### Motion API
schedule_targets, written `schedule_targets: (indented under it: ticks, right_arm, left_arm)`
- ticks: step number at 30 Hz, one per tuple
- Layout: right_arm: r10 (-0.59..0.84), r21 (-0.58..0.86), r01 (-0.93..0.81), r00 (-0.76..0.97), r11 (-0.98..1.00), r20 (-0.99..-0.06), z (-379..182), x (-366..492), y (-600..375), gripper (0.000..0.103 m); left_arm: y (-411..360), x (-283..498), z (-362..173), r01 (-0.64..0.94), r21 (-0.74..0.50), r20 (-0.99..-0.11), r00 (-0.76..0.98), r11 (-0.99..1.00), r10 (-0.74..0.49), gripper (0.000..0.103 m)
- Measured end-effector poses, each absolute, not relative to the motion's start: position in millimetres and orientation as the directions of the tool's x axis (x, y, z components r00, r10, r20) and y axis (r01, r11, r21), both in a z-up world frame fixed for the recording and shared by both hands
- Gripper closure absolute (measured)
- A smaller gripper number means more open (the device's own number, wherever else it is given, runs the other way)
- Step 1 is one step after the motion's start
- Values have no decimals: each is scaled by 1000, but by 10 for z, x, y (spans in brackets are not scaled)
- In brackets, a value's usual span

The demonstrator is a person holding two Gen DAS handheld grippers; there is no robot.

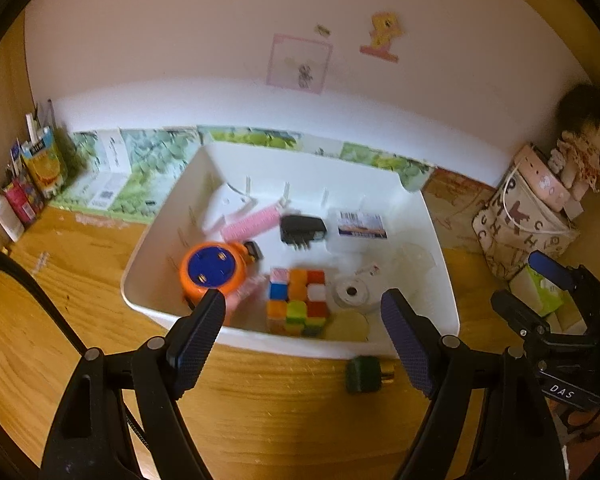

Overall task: Organize rigid objects
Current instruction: 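Withdraw both tools and move toward the white plastic block and green-capped bottle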

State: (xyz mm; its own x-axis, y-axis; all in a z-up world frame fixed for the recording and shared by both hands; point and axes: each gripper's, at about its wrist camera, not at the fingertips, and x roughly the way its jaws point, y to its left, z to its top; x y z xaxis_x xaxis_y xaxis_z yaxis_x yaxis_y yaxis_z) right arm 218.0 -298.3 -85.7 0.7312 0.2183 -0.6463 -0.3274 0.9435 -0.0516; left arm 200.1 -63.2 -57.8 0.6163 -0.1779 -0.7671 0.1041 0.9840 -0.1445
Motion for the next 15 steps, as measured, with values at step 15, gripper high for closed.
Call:
schedule_targets:
  ticks: [15]
  right_arm:
    - [280,-13,-418,631,909,-723,-1383,2000,-3221,20]
  left_arm:
    - [-950,1942,-1024,144,-204,-856,455,968,-248,20]
